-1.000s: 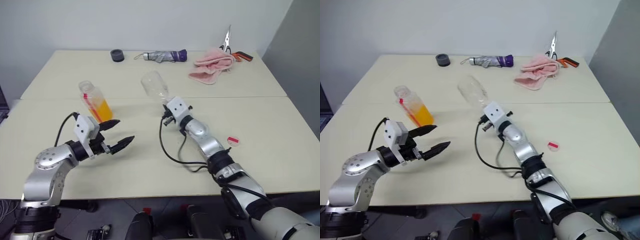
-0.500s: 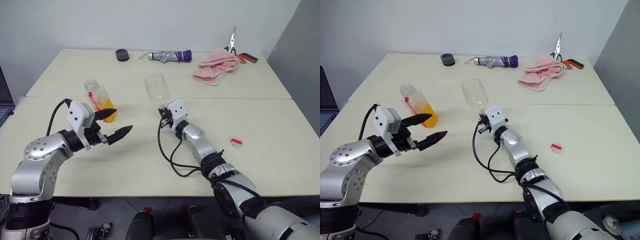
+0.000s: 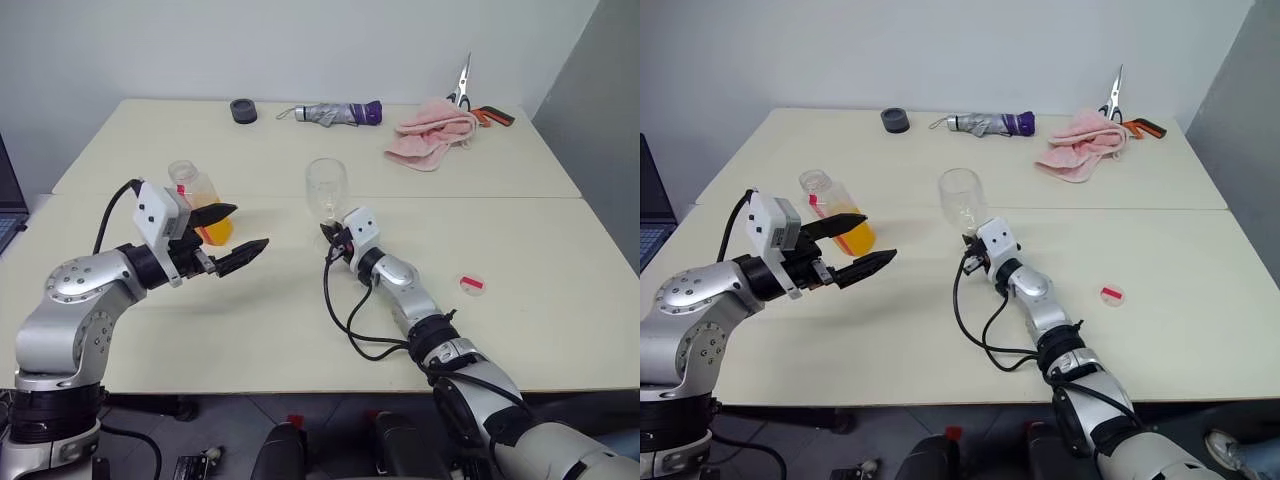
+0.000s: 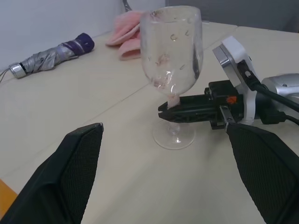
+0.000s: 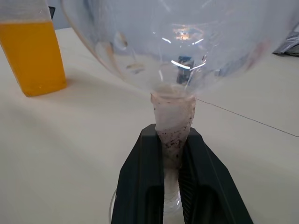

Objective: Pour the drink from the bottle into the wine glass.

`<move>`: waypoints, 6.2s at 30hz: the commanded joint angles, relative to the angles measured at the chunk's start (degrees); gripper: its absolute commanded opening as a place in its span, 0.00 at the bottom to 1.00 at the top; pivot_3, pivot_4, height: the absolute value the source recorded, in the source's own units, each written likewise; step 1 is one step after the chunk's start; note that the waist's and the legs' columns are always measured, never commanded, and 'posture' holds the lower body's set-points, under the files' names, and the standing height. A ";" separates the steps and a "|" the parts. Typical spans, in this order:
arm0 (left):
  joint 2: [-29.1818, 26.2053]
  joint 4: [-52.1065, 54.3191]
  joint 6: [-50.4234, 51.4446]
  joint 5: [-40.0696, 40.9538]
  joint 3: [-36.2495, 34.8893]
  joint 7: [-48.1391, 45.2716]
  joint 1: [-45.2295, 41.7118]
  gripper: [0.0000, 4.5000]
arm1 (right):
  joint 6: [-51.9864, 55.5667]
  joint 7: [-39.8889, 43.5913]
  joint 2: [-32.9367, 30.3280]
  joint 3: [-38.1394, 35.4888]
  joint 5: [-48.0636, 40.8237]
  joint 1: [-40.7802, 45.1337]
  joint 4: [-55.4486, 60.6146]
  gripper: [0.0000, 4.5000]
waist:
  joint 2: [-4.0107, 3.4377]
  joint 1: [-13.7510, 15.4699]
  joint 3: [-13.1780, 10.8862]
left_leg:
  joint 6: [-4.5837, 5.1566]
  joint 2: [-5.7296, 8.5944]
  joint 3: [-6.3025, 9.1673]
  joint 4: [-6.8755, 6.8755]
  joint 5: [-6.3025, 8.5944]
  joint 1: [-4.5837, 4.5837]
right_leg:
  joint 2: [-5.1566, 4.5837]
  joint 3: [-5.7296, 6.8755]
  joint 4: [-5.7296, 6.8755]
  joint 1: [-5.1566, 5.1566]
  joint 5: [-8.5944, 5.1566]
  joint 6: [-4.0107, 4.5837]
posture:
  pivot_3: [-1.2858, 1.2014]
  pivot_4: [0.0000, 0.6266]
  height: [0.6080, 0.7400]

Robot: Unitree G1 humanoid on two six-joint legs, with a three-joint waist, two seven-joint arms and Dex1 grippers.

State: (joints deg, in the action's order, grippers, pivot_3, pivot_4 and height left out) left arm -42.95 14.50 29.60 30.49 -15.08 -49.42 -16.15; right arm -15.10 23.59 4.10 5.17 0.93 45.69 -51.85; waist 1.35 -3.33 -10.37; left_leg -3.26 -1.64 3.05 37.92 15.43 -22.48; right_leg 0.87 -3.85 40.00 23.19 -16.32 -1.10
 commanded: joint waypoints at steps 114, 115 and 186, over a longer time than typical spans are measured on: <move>8.08 -43.26 -25.29 -13.96 -1.70 12.97 -18.83 1.00 | 43.75 20.02 -29.80 5.57 -22.77 -23.74 80.83 1.00 | 0.06 1.18 -0.03 | 0.00 0.09 0.15 0.06 0.00 -0.23 | 0.05 0.21 -0.11 0.06 -0.02 -0.03 | 0.52 0.24 1.00; 8.09 -44.05 -25.60 -13.98 -1.63 12.83 -19.30 1.00 | 43.71 20.02 -29.76 5.62 -22.75 -23.71 80.78 1.00 | 0.06 1.17 -0.03 | 0.00 0.09 0.15 0.06 0.00 -0.23 | 0.06 0.22 -0.11 0.06 -0.02 -0.03 | 0.52 0.24 1.00; 10.72 -68.40 -72.61 -51.38 27.69 21.42 -53.17 0.38 | 42.33 13.54 -29.34 -4.78 -28.31 -22.34 78.49 1.00 | 0.07 1.47 -0.05 | 0.01 0.21 0.19 0.12 0.01 -0.42 | 0.08 0.26 -0.11 0.15 -0.02 -0.03 | 0.52 0.24 1.00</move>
State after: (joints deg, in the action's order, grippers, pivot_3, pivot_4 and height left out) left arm -31.13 -54.69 -40.93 -19.92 12.44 -30.19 -66.29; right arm 27.34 37.19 -24.63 1.73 -26.40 23.23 24.14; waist 1.42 -1.86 -10.41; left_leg -3.25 -1.43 3.24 38.04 15.43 -22.90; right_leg 0.95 -3.59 39.90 23.34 -16.34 -1.13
